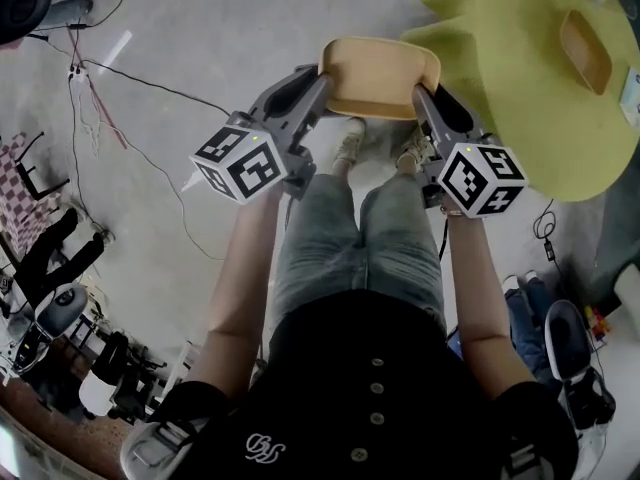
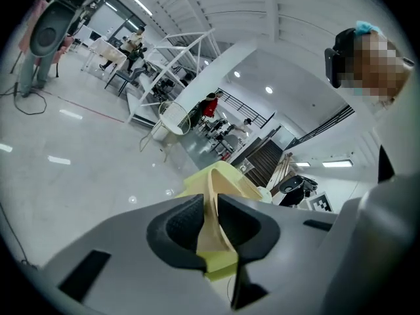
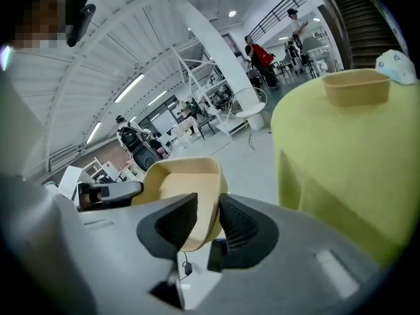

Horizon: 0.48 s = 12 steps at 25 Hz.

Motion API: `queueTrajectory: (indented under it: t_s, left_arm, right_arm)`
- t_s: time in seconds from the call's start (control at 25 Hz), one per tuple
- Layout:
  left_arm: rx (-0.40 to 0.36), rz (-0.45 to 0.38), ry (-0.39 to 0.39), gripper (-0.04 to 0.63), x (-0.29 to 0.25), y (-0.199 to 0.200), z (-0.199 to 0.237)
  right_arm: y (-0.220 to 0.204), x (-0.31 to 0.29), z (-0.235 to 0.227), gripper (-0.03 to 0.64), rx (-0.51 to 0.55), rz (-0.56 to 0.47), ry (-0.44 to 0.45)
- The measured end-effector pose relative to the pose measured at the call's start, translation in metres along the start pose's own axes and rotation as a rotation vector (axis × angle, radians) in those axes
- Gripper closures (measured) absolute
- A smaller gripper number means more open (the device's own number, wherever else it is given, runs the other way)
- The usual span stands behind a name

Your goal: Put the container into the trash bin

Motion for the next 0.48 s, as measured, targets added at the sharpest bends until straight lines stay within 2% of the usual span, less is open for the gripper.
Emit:
queueTrajectory:
  t_s: [0.48]
  left_arm:
    - [0.097,0.125,0.068,0.528,0.0,-0.058,0.096]
  right_arm:
    - [-0.079,-0.081,-0.015,0.477,-0.067,0.129,-0.054]
Point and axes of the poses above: the fingertips, and each gripper's own axes: x backward along the fingers, z to its left, y out of its top, the point moved 3 cm from there along x, backward along the fingers, and after that the axes turned 10 degrees about y, right-handed, at the moved point
